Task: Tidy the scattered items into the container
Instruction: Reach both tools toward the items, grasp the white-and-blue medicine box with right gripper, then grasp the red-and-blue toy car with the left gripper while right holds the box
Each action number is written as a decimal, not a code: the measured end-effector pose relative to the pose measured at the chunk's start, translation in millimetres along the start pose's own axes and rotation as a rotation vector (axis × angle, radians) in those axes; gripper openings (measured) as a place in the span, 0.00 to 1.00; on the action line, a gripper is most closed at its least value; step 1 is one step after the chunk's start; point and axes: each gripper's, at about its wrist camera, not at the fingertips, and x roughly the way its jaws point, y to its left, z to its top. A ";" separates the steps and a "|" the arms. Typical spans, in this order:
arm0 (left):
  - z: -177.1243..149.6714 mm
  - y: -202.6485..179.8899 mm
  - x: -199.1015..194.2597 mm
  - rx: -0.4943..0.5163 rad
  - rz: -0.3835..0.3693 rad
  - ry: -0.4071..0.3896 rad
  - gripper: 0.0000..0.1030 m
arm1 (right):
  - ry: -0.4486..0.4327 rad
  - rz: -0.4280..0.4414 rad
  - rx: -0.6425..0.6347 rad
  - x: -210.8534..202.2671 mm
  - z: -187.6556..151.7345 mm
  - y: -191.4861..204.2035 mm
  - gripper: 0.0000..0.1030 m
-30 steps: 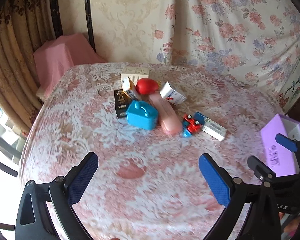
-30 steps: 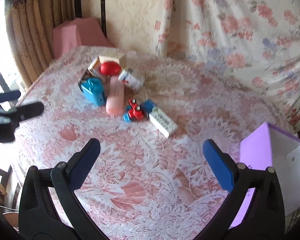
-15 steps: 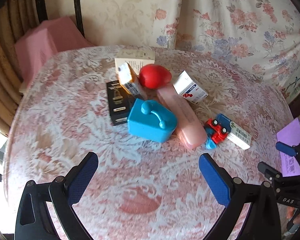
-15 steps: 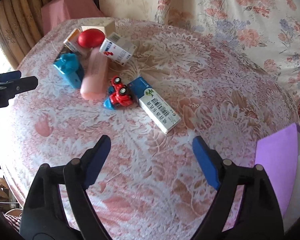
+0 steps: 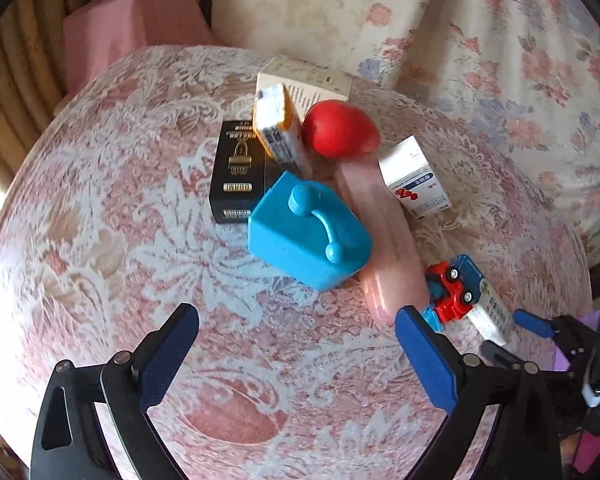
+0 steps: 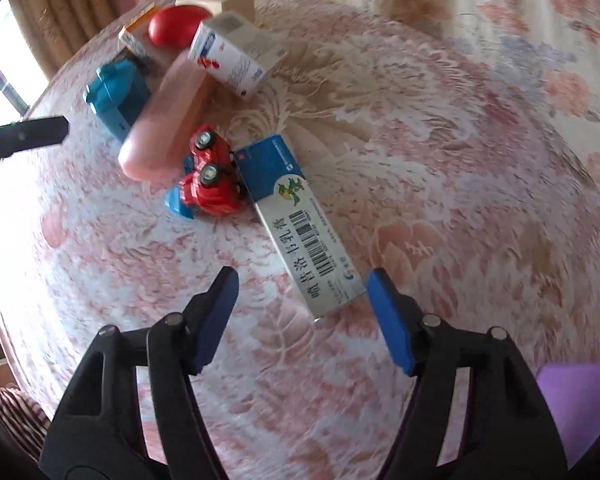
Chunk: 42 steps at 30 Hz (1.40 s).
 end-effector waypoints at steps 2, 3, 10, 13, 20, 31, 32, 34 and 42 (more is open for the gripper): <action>-2.7 -8.5 0.2 -0.005 0.010 -0.004 0.95 | 0.008 0.023 -0.020 6.5 1.2 -4.4 0.54; -4.0 -13.0 0.3 -0.005 0.016 -0.006 0.95 | 0.012 0.034 -0.030 9.7 1.7 -6.6 0.52; -6.5 -51.7 2.8 0.007 -0.003 -0.016 0.94 | -0.009 0.073 -0.151 11.3 -0.2 -4.7 0.43; -7.7 -69.5 2.5 0.012 -0.029 -0.018 0.94 | -0.007 0.107 -0.132 8.0 -2.4 -11.9 0.39; -17.3 -95.7 13.8 -0.046 -0.178 0.004 0.76 | -0.035 0.070 0.118 -13.8 -35.0 -47.0 0.36; -25.4 -108.9 56.1 -0.079 -0.153 0.033 0.71 | -0.066 0.078 0.171 -26.2 -59.5 -56.6 0.36; -23.7 -107.9 58.2 -0.076 -0.144 0.029 0.71 | -0.068 0.078 0.175 -24.0 -58.1 -57.7 0.36; -18.2 -107.5 66.1 -0.071 -0.125 0.035 0.71 | -0.071 0.080 0.183 -21.9 -58.1 -60.9 0.36; -5.2 -122.9 78.9 -0.005 -0.052 0.030 0.70 | -0.071 0.080 0.196 -20.3 -59.2 -59.8 0.36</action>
